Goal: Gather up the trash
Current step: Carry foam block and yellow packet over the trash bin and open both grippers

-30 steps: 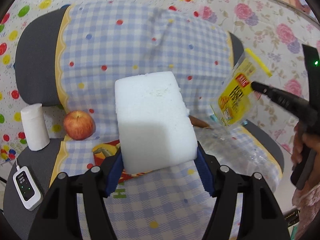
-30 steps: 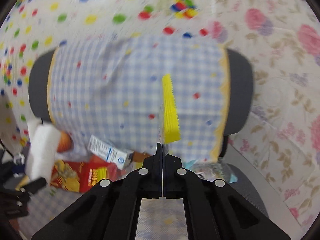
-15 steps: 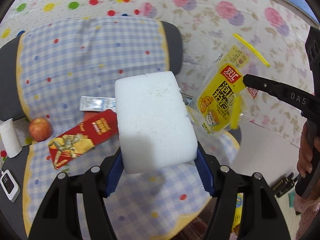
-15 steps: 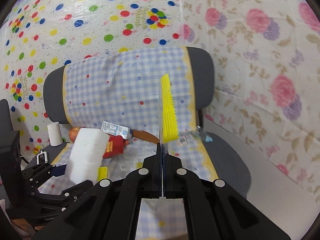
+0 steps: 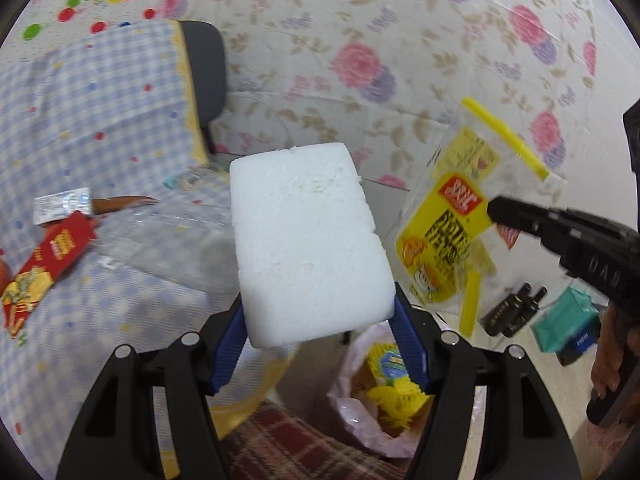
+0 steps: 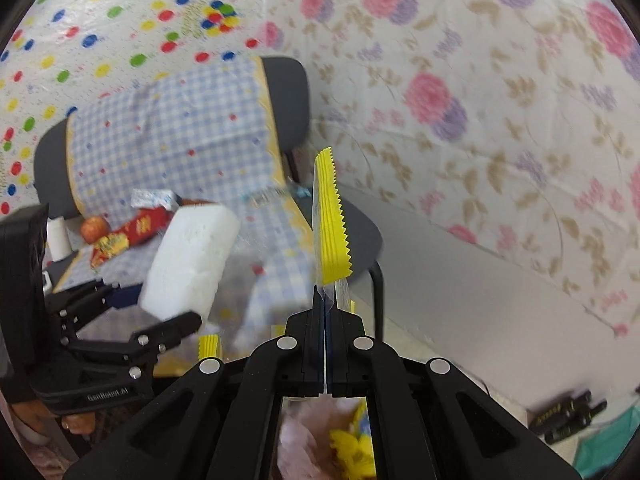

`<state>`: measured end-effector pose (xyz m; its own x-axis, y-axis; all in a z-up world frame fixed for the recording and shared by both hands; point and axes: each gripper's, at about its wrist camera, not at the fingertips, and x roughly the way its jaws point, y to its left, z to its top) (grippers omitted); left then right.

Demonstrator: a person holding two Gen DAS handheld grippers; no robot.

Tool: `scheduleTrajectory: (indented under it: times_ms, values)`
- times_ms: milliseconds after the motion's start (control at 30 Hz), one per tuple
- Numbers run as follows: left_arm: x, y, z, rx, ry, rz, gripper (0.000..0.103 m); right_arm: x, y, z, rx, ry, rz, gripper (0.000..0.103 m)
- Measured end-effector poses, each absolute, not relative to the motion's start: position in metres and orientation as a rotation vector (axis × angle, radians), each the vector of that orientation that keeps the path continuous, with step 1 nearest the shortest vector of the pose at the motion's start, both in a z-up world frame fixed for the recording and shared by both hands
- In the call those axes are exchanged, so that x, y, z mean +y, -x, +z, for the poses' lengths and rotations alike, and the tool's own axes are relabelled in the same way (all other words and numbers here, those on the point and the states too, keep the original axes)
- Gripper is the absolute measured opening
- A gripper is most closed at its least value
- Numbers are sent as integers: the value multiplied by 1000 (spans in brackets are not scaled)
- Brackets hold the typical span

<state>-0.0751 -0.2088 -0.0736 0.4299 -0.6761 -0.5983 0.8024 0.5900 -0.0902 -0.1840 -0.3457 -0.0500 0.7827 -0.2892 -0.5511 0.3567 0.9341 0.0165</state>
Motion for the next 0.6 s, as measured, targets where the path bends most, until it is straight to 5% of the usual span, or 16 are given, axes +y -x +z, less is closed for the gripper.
scheduleTrajectory:
  times_ms: [600]
  values:
    - [-269, 119, -124, 732, -340, -1114, 68, -385, 241, -124, 707, -270, -473, 5]
